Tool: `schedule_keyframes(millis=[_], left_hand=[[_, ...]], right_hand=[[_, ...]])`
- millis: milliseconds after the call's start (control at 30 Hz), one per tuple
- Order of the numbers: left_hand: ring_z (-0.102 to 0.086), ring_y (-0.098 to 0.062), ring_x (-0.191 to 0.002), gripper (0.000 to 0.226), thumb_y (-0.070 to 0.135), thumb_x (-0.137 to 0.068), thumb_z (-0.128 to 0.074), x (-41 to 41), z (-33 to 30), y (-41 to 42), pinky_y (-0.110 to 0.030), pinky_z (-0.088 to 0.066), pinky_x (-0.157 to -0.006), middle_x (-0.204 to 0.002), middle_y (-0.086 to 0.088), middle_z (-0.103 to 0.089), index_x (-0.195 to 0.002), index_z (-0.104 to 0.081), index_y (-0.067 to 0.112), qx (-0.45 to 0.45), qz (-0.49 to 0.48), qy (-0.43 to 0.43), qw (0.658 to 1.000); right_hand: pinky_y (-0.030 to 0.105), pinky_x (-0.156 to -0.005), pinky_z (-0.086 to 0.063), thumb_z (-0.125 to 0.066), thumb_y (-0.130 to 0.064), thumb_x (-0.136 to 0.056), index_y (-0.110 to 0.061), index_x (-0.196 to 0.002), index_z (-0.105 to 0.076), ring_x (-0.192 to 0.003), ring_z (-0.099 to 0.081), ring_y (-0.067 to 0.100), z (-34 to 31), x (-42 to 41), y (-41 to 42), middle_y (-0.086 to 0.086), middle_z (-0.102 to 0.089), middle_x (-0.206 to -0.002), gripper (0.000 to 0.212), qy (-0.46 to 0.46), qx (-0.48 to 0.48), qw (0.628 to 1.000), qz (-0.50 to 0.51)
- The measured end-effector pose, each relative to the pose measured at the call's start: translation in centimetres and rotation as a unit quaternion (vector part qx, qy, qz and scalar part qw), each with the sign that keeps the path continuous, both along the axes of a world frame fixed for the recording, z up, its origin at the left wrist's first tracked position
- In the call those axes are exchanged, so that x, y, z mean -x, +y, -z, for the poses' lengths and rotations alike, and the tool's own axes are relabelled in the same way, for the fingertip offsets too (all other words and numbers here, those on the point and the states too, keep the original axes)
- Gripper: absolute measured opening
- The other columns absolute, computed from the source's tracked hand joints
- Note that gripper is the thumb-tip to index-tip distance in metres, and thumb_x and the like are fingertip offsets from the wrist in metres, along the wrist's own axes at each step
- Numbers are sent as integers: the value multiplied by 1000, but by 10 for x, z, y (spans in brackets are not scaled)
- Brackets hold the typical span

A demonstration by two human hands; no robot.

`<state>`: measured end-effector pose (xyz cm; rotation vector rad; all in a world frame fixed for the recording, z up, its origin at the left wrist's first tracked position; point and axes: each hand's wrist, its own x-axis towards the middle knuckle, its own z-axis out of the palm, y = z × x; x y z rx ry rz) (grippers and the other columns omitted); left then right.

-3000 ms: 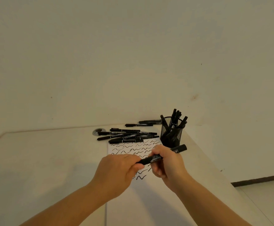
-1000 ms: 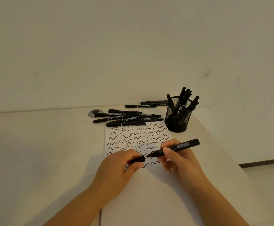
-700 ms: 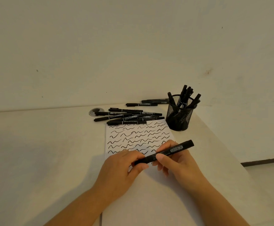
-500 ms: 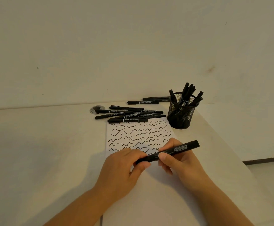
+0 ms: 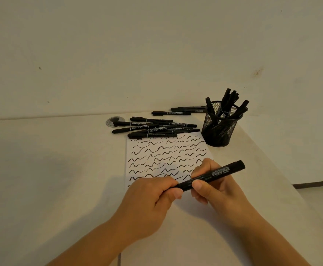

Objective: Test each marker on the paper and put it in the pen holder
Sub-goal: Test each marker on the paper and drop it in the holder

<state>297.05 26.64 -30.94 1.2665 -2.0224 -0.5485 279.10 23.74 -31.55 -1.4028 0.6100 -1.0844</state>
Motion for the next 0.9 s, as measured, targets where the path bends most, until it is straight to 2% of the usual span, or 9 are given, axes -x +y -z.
schedule_keyframes(millis=[200,300,367,433,500,567,633,767,900], left_hand=[[-46,-6,-50,21,43,-84,-42,2,-4,-3,-14,-30,-47,-56,17,-55,-69,-56,38,-11,-12,24,1000],[-47,-6,-52,27,51,-89,-40,0,-5,-6,-14,-32,-48,-57,13,-56,-68,-52,39,10,-44,6,999],[-49,-9,-55,27,56,-87,-37,-3,-4,-7,-16,-34,-49,-58,10,-57,-71,-51,40,18,-69,-14,997],[-50,-10,-59,24,52,-87,-39,-8,-4,-8,-17,-35,-50,-59,10,-56,-74,-52,37,25,-101,-51,993],[-49,-6,-59,22,50,-88,-41,-10,-5,-9,-15,-34,-51,-61,14,-55,-83,-56,35,37,-128,-83,988],[-47,-2,-60,23,50,-90,-40,-11,-12,-10,-13,-32,-53,-61,18,-51,-89,-57,34,65,-135,-105,983],[-48,-2,-64,31,53,-91,-34,-9,-22,-13,-15,-36,-57,-68,19,-54,-92,-58,34,105,-121,-142,977],[-51,0,-54,37,50,-87,-31,0,-51,-23,-15,-39,-47,-64,17,-61,-82,-63,31,182,-109,-195,958],[-46,7,-54,41,54,-87,-28,6,-79,-47,-10,-35,-49,-65,21,-56,-93,-62,31,217,-94,-138,962]], right_hand=[[14,-46,-37,-62,-20,-78,-5,-82,-54,-44,-45,6,-2,-2,-1,1,-57,-51,18,26,-7,998,60],[13,-46,-40,-67,-45,-68,-18,-69,-62,-44,-50,3,-3,-7,-4,-2,-61,-51,27,126,14,975,181],[13,-46,-38,-58,-54,-65,-20,-56,-60,-44,-47,3,-3,-7,-2,-3,-59,-48,35,174,48,949,259],[9,-48,-35,-60,-49,-75,-24,-56,-57,-47,-44,3,-3,-7,-1,-11,-53,-49,31,218,159,911,311],[5,-52,-36,-67,-32,-80,-26,-75,-63,-56,-47,-1,-7,-7,-2,-17,-56,-72,9,316,344,821,326],[8,-51,-42,-77,-25,-70,-21,-92,-67,-64,-54,2,-12,-10,-3,-6,-61,-87,24,420,452,729,297],[17,-43,-46,-80,-25,-66,-19,-93,-68,-64,-59,11,-22,-10,-8,-3,-64,-85,30,460,492,685,278],[22,-40,-46,-66,-24,-80,-15,-88,-65,-57,-58,13,-46,-5,-21,-2,-64,-76,12,447,556,642,283],[18,-46,-44,-69,-18,-74,-11,-84,-63,-59,-57,14,-76,1,-40,-1,-62,-74,14,441,513,665,316]])
